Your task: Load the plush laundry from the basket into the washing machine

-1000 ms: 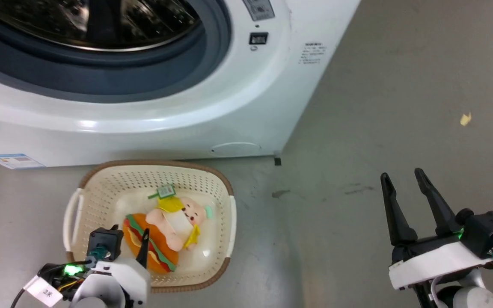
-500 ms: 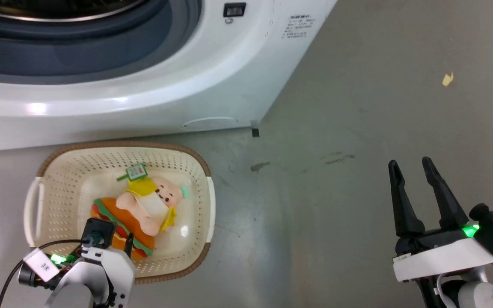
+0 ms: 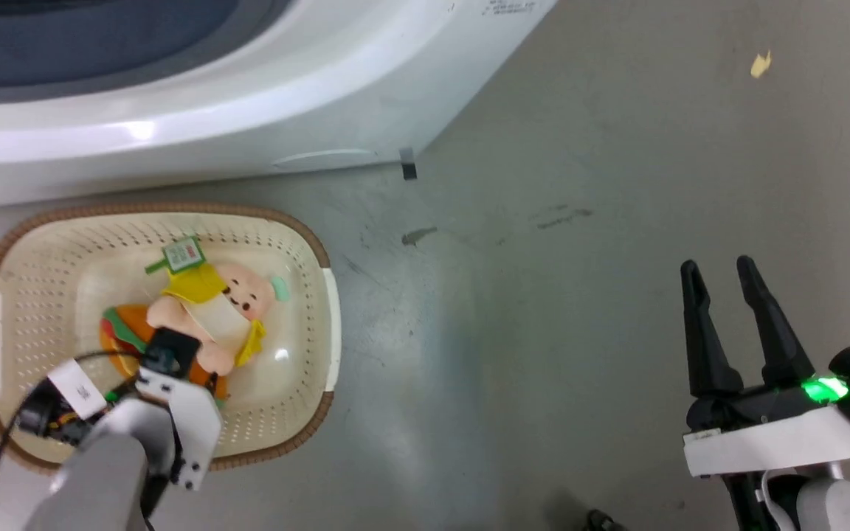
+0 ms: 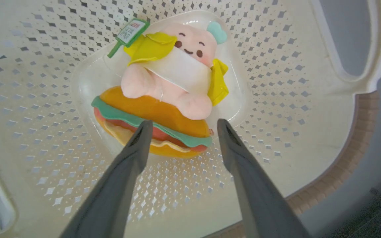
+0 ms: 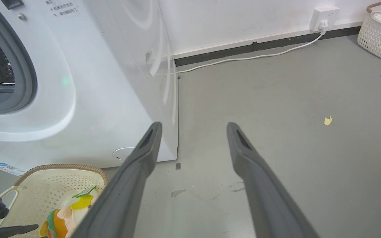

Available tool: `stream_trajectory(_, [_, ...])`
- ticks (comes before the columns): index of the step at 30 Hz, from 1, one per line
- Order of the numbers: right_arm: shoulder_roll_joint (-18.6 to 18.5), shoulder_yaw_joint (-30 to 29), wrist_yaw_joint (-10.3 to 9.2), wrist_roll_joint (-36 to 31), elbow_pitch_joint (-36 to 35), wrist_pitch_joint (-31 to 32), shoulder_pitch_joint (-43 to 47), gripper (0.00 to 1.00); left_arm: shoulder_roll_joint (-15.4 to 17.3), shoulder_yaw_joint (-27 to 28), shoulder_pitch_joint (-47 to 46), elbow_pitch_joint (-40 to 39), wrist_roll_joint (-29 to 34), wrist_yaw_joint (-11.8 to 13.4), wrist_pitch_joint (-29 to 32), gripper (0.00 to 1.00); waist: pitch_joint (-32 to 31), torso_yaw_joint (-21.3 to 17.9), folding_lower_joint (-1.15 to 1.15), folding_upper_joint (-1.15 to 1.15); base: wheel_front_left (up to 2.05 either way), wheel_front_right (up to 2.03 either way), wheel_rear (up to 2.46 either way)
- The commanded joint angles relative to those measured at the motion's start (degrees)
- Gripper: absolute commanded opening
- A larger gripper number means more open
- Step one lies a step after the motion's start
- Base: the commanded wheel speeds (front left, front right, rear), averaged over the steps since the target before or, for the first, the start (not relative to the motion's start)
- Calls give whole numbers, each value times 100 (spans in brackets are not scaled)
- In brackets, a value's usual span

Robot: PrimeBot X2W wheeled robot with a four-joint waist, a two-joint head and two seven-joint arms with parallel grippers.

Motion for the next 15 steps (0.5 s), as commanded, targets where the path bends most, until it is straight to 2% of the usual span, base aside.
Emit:
stream_trajectory(1, [-1, 25, -3, 97, -55, -74, -157, 100, 122, -63, -272, 171, -112, -39, 66, 100, 177, -68, -1, 0, 0, 0, 0])
stream_trajectory(15, [-1, 36, -3, 468, -228, -242, -197, 100, 579, -1090, -1191, 905, -366, -127, 372, 100, 943, -302, -1, 0, 3, 3, 3])
